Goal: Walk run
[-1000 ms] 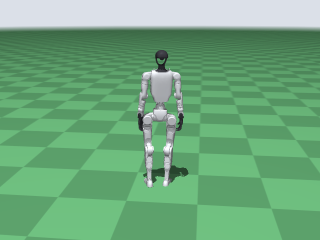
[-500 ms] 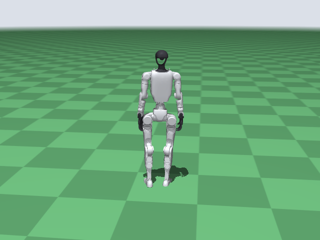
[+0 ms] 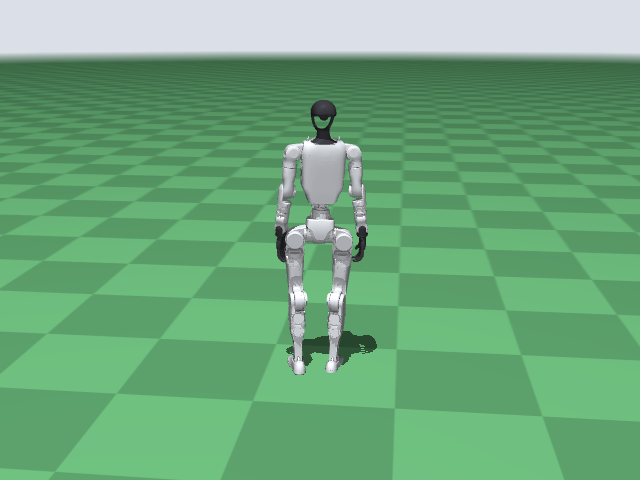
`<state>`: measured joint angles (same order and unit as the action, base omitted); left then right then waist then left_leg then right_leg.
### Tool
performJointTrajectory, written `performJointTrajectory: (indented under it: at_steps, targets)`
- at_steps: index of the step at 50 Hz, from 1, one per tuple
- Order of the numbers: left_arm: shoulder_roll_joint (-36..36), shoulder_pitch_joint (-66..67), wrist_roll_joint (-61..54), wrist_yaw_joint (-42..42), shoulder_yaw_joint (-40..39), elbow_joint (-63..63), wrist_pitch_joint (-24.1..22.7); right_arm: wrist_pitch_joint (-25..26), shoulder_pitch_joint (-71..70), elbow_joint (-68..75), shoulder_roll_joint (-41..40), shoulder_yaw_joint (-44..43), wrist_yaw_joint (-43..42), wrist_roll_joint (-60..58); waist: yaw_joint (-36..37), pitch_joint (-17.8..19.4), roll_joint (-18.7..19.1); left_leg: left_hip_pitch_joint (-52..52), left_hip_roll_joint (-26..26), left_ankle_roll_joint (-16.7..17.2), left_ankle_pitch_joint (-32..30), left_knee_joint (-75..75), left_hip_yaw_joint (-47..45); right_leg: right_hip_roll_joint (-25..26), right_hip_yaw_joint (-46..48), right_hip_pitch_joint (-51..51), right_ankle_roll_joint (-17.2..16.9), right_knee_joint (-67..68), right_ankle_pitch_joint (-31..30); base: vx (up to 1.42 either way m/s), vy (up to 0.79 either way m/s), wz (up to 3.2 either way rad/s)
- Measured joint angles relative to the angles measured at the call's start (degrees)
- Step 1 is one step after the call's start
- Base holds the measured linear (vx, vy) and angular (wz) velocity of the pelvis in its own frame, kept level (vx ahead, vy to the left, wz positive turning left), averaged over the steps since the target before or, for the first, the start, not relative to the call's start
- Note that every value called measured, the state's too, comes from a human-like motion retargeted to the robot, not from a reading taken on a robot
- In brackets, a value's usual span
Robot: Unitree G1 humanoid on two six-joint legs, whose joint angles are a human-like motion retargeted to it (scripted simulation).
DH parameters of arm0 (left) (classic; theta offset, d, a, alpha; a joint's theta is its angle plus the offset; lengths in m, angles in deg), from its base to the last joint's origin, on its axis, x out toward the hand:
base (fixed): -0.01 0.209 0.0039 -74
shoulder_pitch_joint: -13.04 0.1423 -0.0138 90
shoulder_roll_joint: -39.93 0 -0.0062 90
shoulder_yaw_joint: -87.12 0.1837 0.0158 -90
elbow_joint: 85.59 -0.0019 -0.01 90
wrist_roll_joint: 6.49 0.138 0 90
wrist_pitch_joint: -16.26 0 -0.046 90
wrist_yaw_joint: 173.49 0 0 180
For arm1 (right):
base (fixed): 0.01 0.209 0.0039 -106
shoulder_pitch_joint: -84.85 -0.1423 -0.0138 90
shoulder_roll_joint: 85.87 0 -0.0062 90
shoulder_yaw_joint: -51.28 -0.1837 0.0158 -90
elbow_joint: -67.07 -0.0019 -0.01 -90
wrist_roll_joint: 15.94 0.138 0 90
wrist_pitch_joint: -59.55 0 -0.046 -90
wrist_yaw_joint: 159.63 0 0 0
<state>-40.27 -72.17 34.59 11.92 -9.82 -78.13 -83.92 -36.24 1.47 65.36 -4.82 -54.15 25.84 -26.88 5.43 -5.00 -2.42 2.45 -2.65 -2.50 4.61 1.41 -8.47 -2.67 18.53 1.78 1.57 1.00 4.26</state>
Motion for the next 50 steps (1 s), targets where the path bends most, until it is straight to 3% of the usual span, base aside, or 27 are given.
performJointTrajectory:
  at_steps: [50]
  targets:
    - [-0.4,-0.5,0.7,0.7,0.8,0.0,0.1,0.0,-0.7,0.0,0.6,0.3,0.1,-0.8,0.4,0.0,-0.1,-1.4,0.2,0.1,-0.1,0.4,0.2,-0.3,0.3,-1.0,-0.2,0.2,0.0,0.00,0.00,0.00]
